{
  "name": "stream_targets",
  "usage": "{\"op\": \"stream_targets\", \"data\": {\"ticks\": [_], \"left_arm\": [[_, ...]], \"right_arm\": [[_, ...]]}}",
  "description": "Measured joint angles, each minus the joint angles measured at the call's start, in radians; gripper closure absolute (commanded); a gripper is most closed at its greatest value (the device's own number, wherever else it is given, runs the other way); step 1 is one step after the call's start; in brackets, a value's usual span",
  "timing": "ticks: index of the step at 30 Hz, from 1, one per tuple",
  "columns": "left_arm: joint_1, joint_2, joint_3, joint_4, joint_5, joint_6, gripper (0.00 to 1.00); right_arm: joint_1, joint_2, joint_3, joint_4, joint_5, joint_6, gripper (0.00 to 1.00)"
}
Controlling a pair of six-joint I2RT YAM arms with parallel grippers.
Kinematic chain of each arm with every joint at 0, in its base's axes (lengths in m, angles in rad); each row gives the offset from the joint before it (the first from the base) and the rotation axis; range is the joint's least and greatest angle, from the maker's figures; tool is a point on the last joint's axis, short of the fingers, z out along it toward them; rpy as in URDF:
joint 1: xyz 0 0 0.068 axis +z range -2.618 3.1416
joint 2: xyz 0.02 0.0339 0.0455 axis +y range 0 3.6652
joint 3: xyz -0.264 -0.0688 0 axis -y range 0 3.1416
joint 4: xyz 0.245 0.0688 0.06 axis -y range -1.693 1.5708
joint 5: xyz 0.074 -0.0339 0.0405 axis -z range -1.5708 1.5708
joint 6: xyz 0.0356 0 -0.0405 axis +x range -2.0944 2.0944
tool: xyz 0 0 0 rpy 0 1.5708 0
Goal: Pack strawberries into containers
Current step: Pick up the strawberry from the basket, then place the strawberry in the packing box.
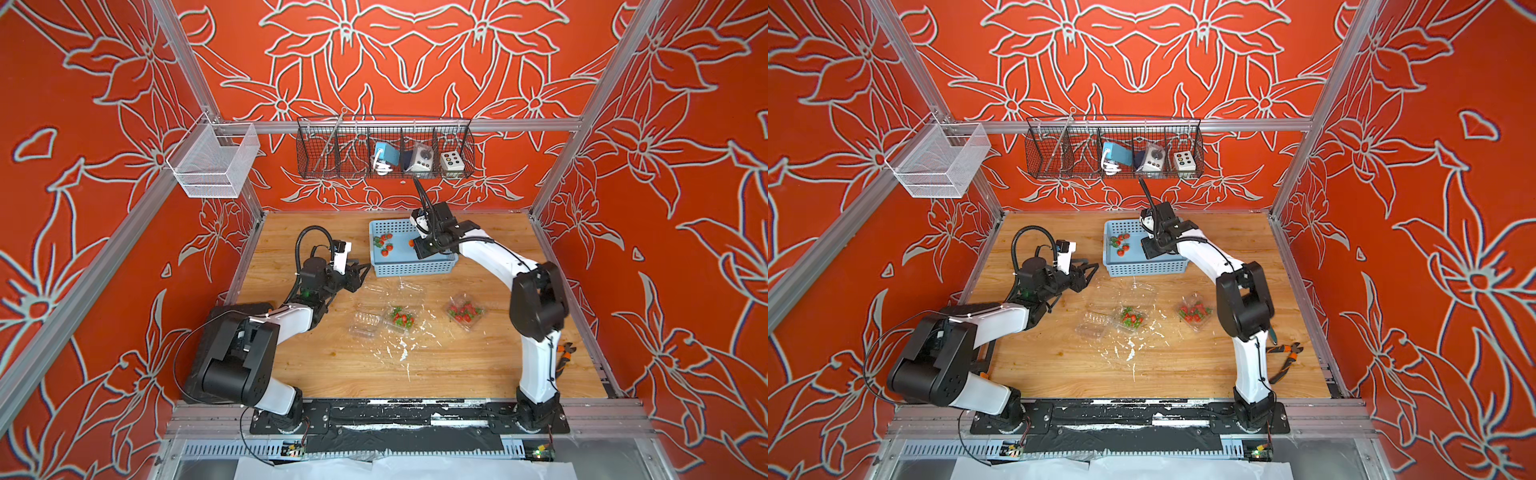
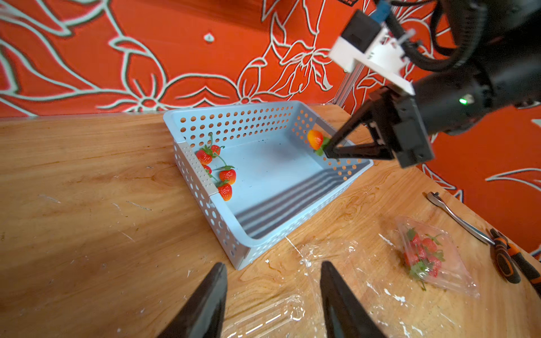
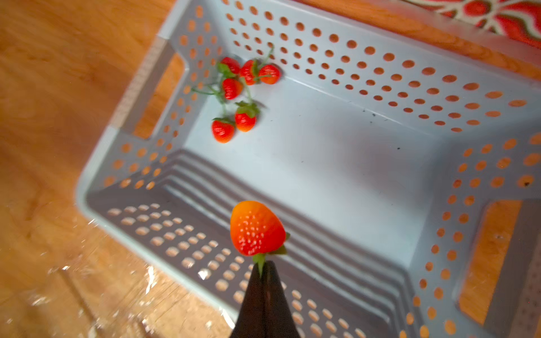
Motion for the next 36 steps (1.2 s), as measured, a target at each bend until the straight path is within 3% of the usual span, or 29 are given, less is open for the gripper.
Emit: {"op": "stream_targets", "data": {"ticks": [5, 11, 22, 32, 36], "left_arm": [[-0.001, -0.063, -0.032, -0.006, -0.008, -0.005, 0.49], [-0.033, -0.162, -0.089, -0.005, -0.043, -0.041, 0.49], [-0.093, -0.331, -0.206, -0.059, -0.143, -0.064, 0.49], [-0.134, -0.340, -0.211, -0.098, -0.187, -0.076, 0.49], [-0.138, -0.340, -0.211, -0.108, -0.194, -0.076, 0.49]], "right_arm": [[0.122, -0.240, -0.303, 0.089, -0.013, 0.016, 1.00], [0.243, -0.291, -0.489, 0.153, -0.024, 0.044, 1.00], [0.355, -0.298, -0.609, 0.238, -0.019, 0.082, 1.00], [0.422, -0.316, -0.719, 0.267, 0.027, 0.130, 1.00], [0.428, -0.320, -0.739, 0.267, 0.051, 0.151, 0.90]]}}
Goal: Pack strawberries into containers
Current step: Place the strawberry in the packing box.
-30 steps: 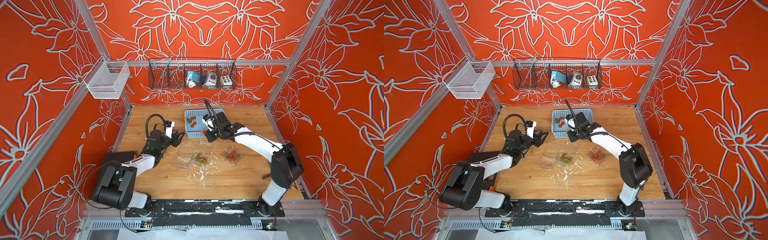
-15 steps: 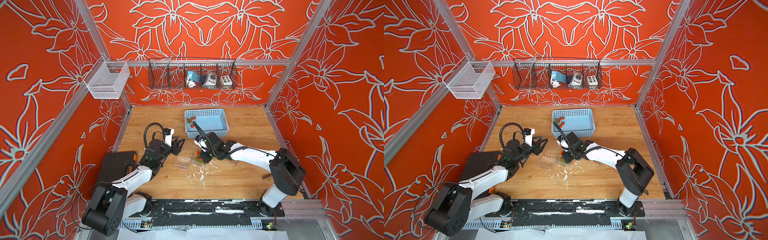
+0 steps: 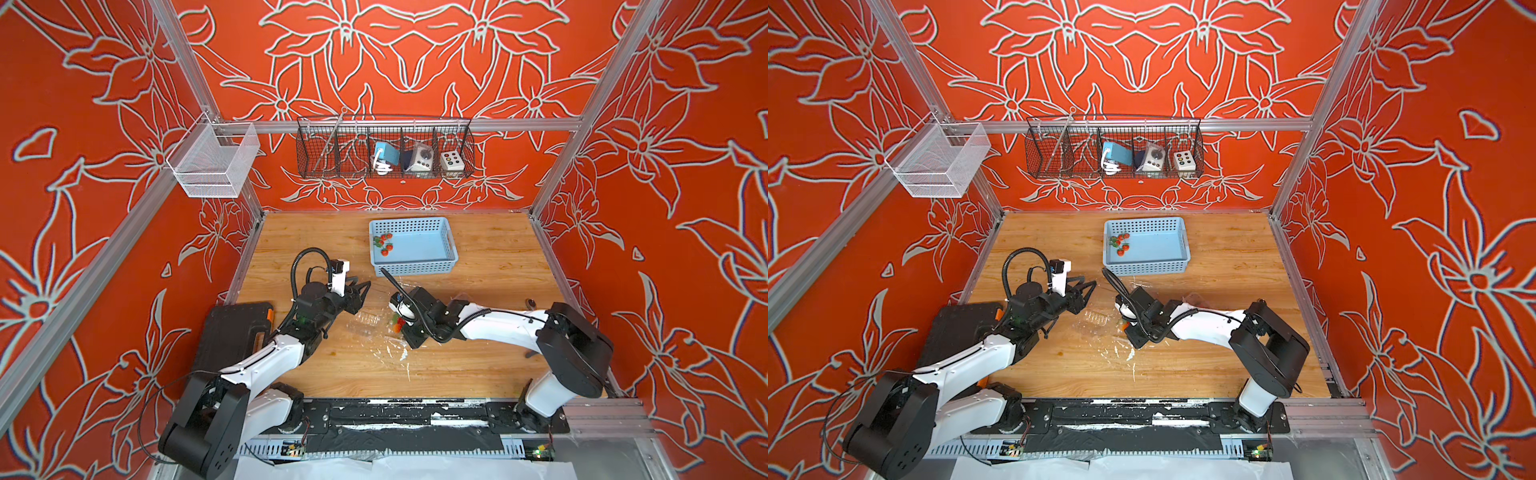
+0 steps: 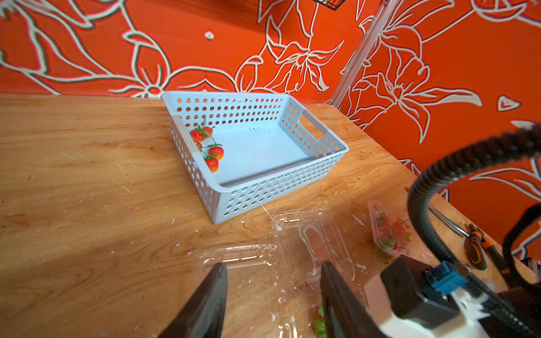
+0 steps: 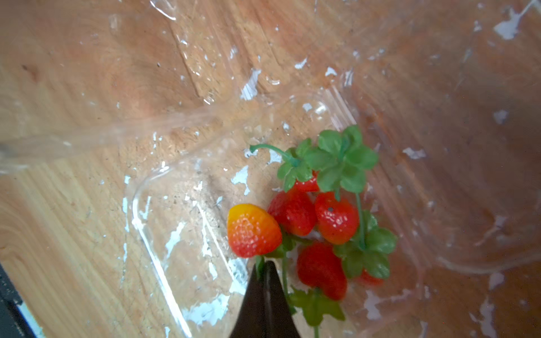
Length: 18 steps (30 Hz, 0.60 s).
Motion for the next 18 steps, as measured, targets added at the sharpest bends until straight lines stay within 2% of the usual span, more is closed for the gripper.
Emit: {"op": "stream_targets", "data": {"ticks": [12, 18], "left_arm": [[-0.047, 0.041, 0.017, -0.013, -0.005, 0.008, 0.49], [-0.058, 0.083, 0.050, -0.018, -0.003, 0.017, 0.49]], "right_arm": [[-0.001, 0.000, -0.017, -0.064, 0.198, 0.080, 0.76], [-0.014, -0.011, -0.017, -0.088, 0.262, 0.092, 0.65]]}}
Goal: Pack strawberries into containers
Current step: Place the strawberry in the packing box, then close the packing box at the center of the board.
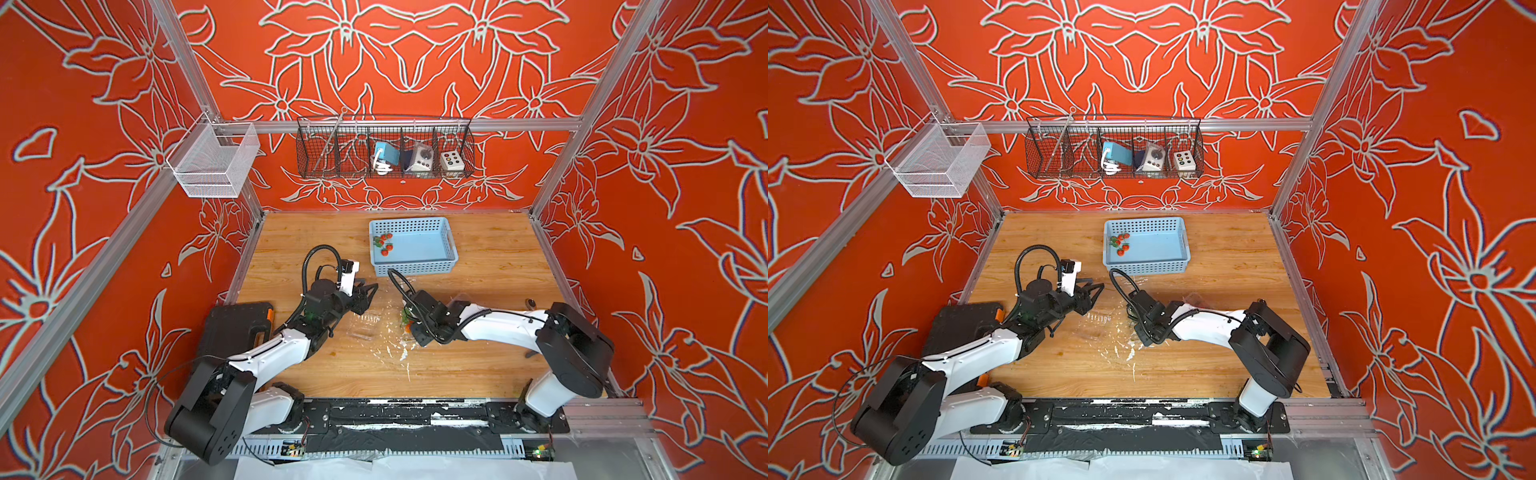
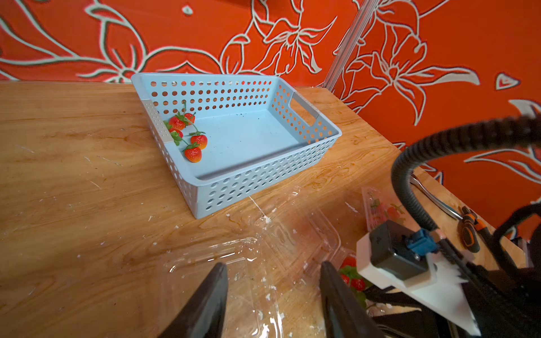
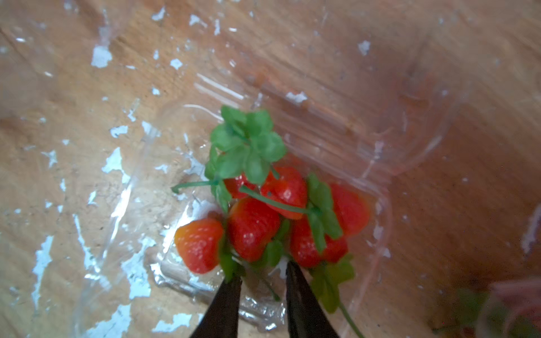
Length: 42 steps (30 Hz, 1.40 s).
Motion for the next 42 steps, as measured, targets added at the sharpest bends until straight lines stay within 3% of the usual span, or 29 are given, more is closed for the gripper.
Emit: {"op": "stream_targets", "data": {"ticks": [6, 14, 34, 42], "left_arm": [[-0.008, 0.058, 0.053, -0.008, 0.020, 0.002, 0.49], [-0.038, 0.139, 0.099, -0.016, 0.038, 0.006, 0.49], [-0.049, 0.222, 0.108, -0.005, 0.015, 0.000, 0.49], [-0.049, 0.298, 0.204, -0.008, 0.027, -0.007, 0.48]], "right_arm": [[-0.009, -0.117, -0.014, -0.014, 0.049, -0.003, 0.57], [-0.010, -0.241, -0.042, -0.033, 0.077, -0.005, 0.55], [-0.010, -0.256, -0.172, -0.025, 0.068, 0.050, 0.56], [-0.010, -0.256, -0.209, -0.006, 0.068, 0.084, 0.56]]}}
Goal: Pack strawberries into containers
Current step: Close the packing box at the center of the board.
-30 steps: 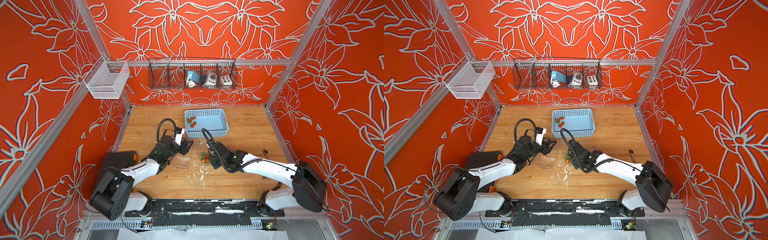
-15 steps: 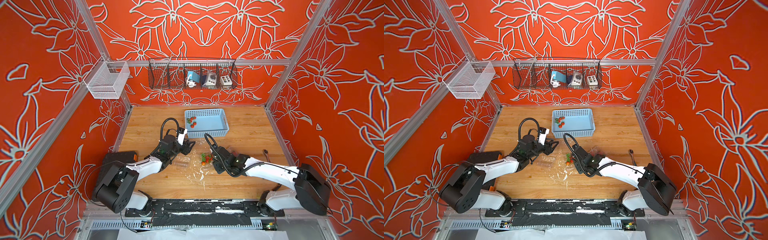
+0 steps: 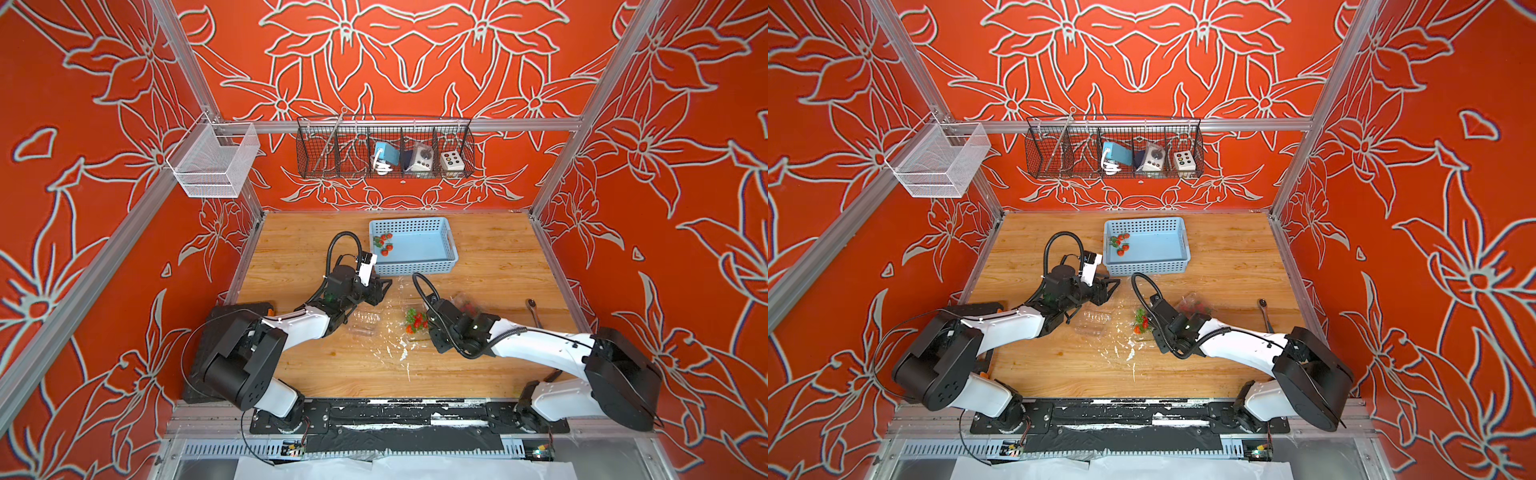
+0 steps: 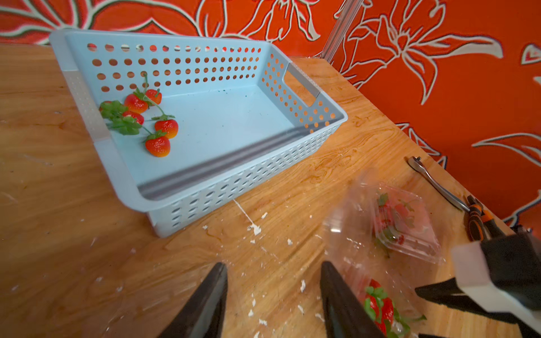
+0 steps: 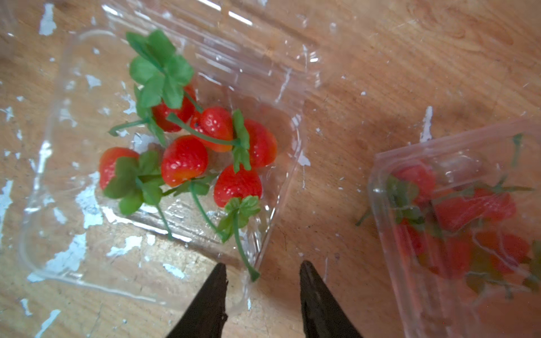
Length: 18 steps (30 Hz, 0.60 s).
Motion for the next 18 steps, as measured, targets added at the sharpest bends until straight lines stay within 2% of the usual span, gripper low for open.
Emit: {"op": "stream_targets", "data": {"ticks": [7, 18], "left_arm": [[-0.001, 0.064, 0.034, 0.011, 0.095, -0.013, 0.47], [-0.008, 0.090, 0.039, 0.055, 0.218, -0.008, 0.47]], "right_arm": [[0.000, -0.013, -0.016, -0.003, 0.003, 0.013, 0.56], [0.000, -0.092, -0.003, -0.034, 0.034, 0.007, 0.56]]}}
